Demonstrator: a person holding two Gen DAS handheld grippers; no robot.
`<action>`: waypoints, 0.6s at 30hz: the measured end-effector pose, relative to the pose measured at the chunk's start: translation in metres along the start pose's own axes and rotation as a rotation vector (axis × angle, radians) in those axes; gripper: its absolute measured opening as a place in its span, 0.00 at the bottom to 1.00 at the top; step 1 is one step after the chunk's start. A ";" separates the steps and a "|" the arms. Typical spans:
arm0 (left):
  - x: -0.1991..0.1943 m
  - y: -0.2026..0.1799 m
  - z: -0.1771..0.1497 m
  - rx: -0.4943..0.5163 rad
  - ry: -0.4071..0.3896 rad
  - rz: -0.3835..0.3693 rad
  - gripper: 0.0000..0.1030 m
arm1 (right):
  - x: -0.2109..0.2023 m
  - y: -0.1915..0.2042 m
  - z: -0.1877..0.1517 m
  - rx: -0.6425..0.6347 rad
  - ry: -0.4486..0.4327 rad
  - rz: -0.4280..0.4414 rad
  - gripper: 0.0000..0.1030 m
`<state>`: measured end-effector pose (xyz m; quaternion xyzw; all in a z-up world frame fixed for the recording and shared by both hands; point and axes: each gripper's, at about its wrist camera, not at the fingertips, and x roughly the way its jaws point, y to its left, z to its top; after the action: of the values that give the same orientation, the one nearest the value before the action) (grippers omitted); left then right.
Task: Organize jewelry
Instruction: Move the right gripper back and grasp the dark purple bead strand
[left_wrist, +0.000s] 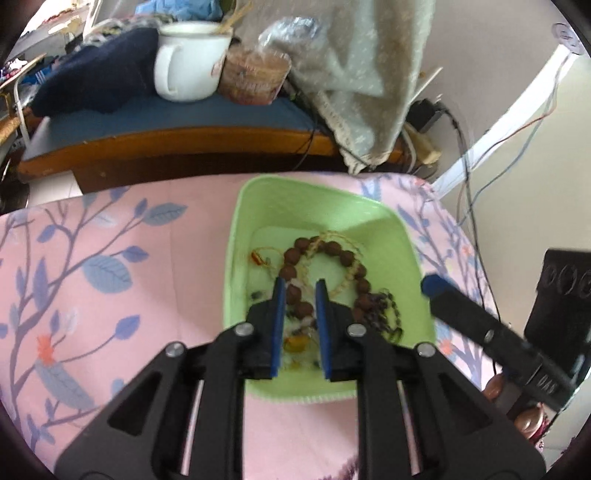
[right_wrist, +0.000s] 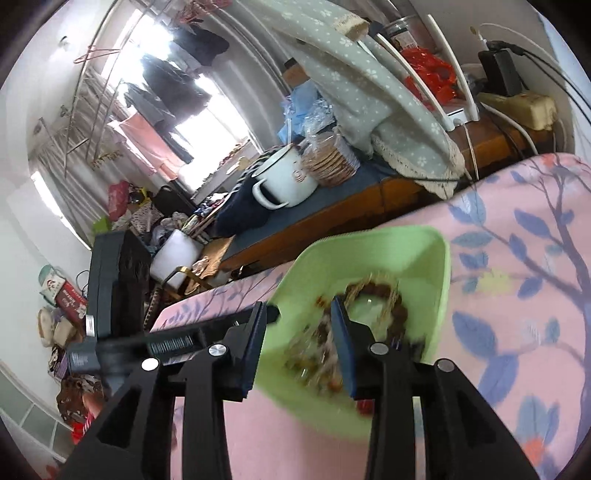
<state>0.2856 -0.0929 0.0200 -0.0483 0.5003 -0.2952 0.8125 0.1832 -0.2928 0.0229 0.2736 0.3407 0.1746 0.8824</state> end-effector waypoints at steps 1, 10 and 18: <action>-0.007 -0.003 -0.003 0.007 -0.011 -0.005 0.15 | -0.007 0.003 -0.007 -0.007 -0.008 0.003 0.08; -0.069 0.005 -0.099 0.075 -0.056 -0.012 0.15 | -0.041 0.011 -0.098 -0.092 0.103 -0.014 0.08; -0.112 0.039 -0.184 0.057 -0.041 0.068 0.15 | -0.027 0.022 -0.131 -0.250 0.217 -0.156 0.08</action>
<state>0.1114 0.0377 0.0021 -0.0141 0.4765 -0.2808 0.8330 0.0703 -0.2413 -0.0307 0.1141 0.4296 0.1753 0.8785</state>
